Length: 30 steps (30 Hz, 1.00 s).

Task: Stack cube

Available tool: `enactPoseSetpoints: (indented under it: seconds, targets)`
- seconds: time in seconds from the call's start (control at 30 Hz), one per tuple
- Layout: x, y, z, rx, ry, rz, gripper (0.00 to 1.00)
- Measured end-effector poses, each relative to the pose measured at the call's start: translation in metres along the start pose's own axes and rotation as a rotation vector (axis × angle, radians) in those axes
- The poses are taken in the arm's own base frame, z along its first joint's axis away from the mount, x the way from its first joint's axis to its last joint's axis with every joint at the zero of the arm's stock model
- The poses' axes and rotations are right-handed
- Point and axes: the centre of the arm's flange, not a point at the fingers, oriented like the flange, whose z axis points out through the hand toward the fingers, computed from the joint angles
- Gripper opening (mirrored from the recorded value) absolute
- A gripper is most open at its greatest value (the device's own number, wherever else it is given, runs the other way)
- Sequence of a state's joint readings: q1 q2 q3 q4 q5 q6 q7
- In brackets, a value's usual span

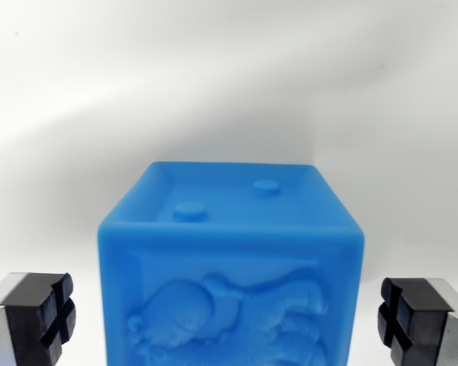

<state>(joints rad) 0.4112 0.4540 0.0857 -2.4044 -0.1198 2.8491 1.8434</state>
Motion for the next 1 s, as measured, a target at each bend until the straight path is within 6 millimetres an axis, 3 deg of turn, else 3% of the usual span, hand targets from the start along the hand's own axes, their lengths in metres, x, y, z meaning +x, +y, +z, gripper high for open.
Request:
enactPoseSetpoints:
  seconds: [0.33,0.37,1.0]
  targets:
    - [0.0,0.0,0.013,0.001,0.001,0.0,1.0]
    - [0.0,0.0,0.013,0.001,0.001,0.0,0.0]
    - [0.0,-0.001,0.013,0.003,0.001,-0.001,0.0]
